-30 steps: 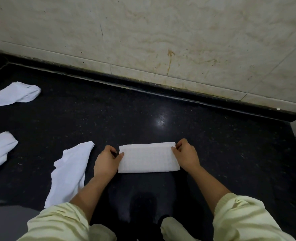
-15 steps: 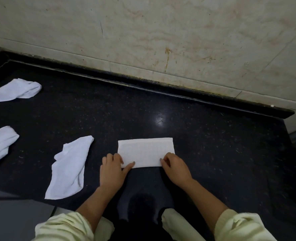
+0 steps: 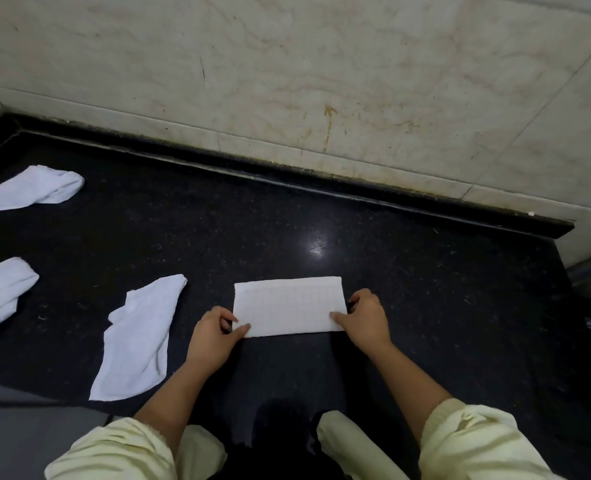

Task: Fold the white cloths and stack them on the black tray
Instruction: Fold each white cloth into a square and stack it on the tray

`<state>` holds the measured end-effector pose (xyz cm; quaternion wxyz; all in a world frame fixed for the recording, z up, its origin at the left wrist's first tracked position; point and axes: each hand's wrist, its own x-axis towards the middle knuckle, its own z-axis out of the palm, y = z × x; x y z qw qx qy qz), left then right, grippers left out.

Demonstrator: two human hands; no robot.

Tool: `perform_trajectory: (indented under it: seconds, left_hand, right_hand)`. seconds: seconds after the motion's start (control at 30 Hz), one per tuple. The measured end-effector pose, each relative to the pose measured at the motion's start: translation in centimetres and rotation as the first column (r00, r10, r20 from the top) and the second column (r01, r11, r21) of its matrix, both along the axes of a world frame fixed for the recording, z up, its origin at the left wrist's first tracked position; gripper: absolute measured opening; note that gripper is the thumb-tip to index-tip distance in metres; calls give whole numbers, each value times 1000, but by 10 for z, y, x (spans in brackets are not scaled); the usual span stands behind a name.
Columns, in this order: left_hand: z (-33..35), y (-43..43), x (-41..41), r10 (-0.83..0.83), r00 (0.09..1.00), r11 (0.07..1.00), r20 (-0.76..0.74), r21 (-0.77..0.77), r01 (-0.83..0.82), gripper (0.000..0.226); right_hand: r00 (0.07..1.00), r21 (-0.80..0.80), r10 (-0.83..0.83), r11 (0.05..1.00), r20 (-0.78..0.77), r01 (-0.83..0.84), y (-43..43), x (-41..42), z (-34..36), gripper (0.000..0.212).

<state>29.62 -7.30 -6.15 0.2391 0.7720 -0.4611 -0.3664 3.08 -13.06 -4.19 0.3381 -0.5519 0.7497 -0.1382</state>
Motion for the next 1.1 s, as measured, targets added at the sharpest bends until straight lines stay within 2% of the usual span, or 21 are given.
perform_trajectory:
  seconds: [0.07,0.13,0.2,0.3,0.5,0.57,0.63,0.7,0.77,0.87,1.1]
  left_hand:
    - [2,-2,2,15,999,1000,-32,19,-14,21]
    - [3,-3,4,21,998,999,-51,33,-19,21]
    - [3,-5,5,14,999,999,-51,44,-12,22]
    - [4,-6,5,14,998,998,-57,57,-10,22]
    - [7,-8,7,48,993,995,-107,95,-38,29]
    - [8,-9,7,57,991,993,-121,110,-44,36]
    - [9,-9,8,70,988,992,-139,114,-54,40]
    - [11,-9,7,111,977,989,-183,116,-91,38]
    - [12,-9,7,155,962,984,-226,123,-129,34]
    - [12,-9,9,134,964,986,-230,131,-106,32]
    - [13,-9,8,113,971,987,-212,133,-86,32]
  right_hand:
    - [999,40,-33,999,17,32,-4,3,0,54]
    - [998,91,-52,995,35,48,-7,6,2,50]
    - [995,142,-87,987,57,78,-11,10,6,39]
    - [980,202,-161,970,121,134,-16,13,6,11]
    - [909,255,-281,945,308,205,-20,16,7,15]
    - [837,321,-375,912,399,256,-21,15,10,17]
    - [746,415,-481,860,461,297,-23,12,11,28]
    - [712,459,-526,831,466,313,-22,11,13,32]
    - [714,438,-522,838,467,326,-21,12,15,24]
    - [735,338,-455,886,503,317,-21,18,22,11]
    - [820,175,-162,982,550,77,-22,51,48,7]
